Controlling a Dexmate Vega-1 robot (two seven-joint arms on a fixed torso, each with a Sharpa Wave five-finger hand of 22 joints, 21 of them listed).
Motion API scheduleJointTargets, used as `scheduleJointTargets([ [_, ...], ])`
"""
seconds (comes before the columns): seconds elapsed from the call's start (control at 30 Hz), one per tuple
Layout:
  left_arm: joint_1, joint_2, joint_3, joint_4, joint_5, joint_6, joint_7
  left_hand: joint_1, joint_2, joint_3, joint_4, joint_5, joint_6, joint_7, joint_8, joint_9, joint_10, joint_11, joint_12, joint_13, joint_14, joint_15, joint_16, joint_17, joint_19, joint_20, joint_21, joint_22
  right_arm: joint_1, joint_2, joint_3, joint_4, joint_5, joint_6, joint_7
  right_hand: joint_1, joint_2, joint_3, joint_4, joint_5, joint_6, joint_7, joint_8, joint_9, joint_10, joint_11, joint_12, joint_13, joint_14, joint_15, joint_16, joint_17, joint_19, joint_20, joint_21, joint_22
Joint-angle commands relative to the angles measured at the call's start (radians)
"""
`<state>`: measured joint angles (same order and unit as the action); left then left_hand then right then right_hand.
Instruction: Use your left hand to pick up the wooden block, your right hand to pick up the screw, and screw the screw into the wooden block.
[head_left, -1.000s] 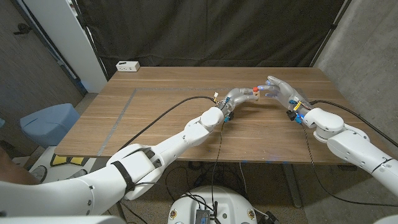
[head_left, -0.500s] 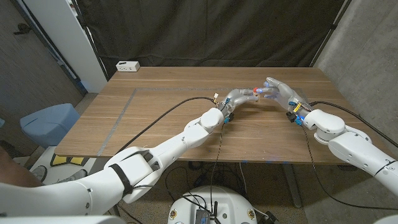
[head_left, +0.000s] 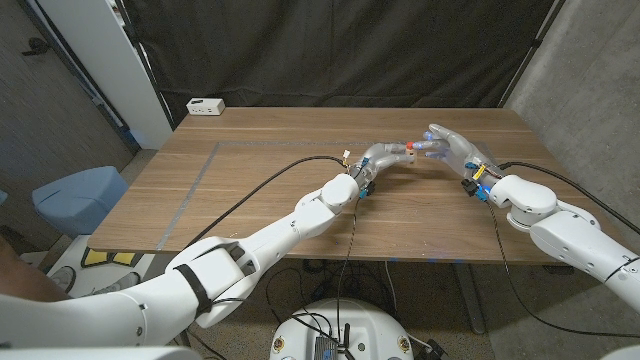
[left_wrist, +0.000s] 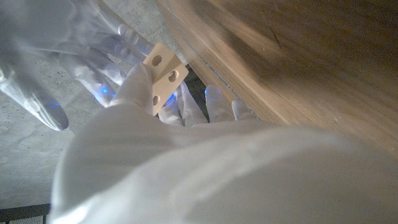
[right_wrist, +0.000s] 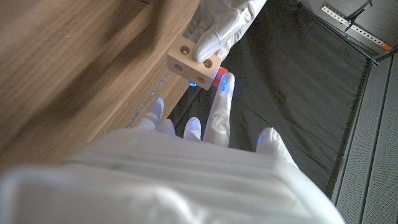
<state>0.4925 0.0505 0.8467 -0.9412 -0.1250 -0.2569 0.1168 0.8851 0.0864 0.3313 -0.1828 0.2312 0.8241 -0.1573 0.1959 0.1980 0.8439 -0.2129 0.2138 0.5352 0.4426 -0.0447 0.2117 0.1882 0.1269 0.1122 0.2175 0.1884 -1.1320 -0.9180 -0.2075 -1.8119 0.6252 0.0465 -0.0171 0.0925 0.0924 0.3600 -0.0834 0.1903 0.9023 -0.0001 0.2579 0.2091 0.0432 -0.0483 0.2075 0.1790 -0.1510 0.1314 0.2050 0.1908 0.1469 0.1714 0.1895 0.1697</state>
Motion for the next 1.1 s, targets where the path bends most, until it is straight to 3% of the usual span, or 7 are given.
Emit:
scheduleJointTargets([
  [0.03, -0.018, -0.010, 0.001, 0.032, -0.002, -0.017, -0.015, 0.006, 0.010, 0.037, 0.026, 0.007, 0.014, 0.006, 0.004, 0.004, 0.009, -0.001, 0.007, 0.007, 0.006, -0.046, 0.005, 0.003, -0.001, -0.004, 0.002, 0.003, -0.017, 0.012, 0.016, -0.004, -0.017, 0.009, -0.043, 0.004, 0.012, 0.011, -0.002, 0.008, 0.001, 0.000, 0.001, 0.003, 0.009, -0.003, 0.003, 0.002, 0.011, 0.003, 0.007, -0.001, 0.016, 0.006, 0.008, 0.002],
  [0.3, -0.020, -0.009, 0.002, 0.030, 0.002, -0.016, -0.013, 0.005, 0.009, 0.036, 0.027, 0.006, 0.014, 0.004, 0.004, 0.004, 0.009, -0.001, 0.007, 0.006, 0.006, -0.047, 0.006, 0.003, -0.001, -0.005, 0.002, 0.003, -0.017, 0.026, 0.021, 0.004, -0.026, 0.016, -0.063, 0.007, 0.010, 0.012, -0.004, 0.007, -0.011, -0.007, -0.006, 0.003, 0.013, 0.003, 0.001, 0.002, 0.021, 0.006, 0.008, -0.002, 0.024, 0.005, 0.010, 0.001],
  [0.47, -0.015, -0.003, 0.003, 0.014, 0.004, -0.007, -0.011, 0.006, 0.009, 0.036, 0.026, 0.006, 0.014, 0.005, 0.005, 0.004, 0.009, -0.001, 0.007, 0.007, 0.006, -0.046, 0.006, 0.003, -0.001, -0.005, 0.002, 0.003, -0.006, 0.036, 0.018, 0.020, -0.031, 0.026, -0.059, 0.010, 0.006, 0.013, -0.008, 0.006, -0.032, -0.009, -0.018, 0.002, 0.013, 0.008, -0.005, 0.002, 0.025, 0.007, 0.006, -0.002, 0.029, -0.042, 0.008, 0.000],
  [0.57, -0.013, -0.001, 0.003, 0.008, 0.004, -0.003, -0.012, 0.006, 0.008, 0.036, 0.026, 0.006, 0.015, 0.005, 0.005, 0.004, 0.009, -0.001, 0.007, 0.007, 0.006, -0.047, 0.005, 0.003, -0.001, -0.006, 0.002, 0.003, 0.001, 0.038, 0.014, 0.028, -0.036, 0.029, -0.055, 0.010, 0.004, 0.012, -0.009, 0.006, -0.043, -0.007, -0.024, 0.002, 0.009, 0.013, -0.008, 0.003, 0.024, 0.008, 0.004, -0.002, 0.024, -0.050, 0.004, -0.001],
  [0.8, -0.011, 0.001, 0.004, 0.001, 0.006, 0.001, -0.010, 0.006, 0.008, 0.036, 0.026, 0.006, 0.015, 0.005, 0.005, 0.004, 0.010, -0.001, 0.008, 0.007, 0.006, -0.047, 0.006, 0.003, -0.001, -0.005, 0.002, 0.003, 0.012, 0.043, 0.010, 0.037, -0.039, 0.030, -0.053, 0.007, 0.001, 0.010, -0.010, 0.005, -0.092, -0.017, -0.046, 0.002, -0.019, 0.007, -0.021, 0.003, 0.015, 0.008, -0.002, -0.001, 0.011, -0.028, -0.002, -0.001],
  [1.1, -0.007, 0.004, 0.005, -0.008, 0.007, 0.005, -0.009, 0.006, 0.007, 0.035, 0.026, 0.006, 0.017, 0.005, 0.006, 0.004, 0.010, -0.001, 0.008, 0.006, 0.007, -0.047, 0.006, 0.003, -0.001, -0.006, 0.002, 0.003, 0.028, 0.042, -0.002, 0.050, -0.039, 0.035, -0.026, 0.002, -0.001, 0.006, -0.008, 0.004, -0.126, -0.025, -0.059, 0.002, -0.063, 0.000, -0.032, 0.003, -0.011, 0.010, -0.011, 0.001, -0.006, -0.019, -0.007, 0.000],
])
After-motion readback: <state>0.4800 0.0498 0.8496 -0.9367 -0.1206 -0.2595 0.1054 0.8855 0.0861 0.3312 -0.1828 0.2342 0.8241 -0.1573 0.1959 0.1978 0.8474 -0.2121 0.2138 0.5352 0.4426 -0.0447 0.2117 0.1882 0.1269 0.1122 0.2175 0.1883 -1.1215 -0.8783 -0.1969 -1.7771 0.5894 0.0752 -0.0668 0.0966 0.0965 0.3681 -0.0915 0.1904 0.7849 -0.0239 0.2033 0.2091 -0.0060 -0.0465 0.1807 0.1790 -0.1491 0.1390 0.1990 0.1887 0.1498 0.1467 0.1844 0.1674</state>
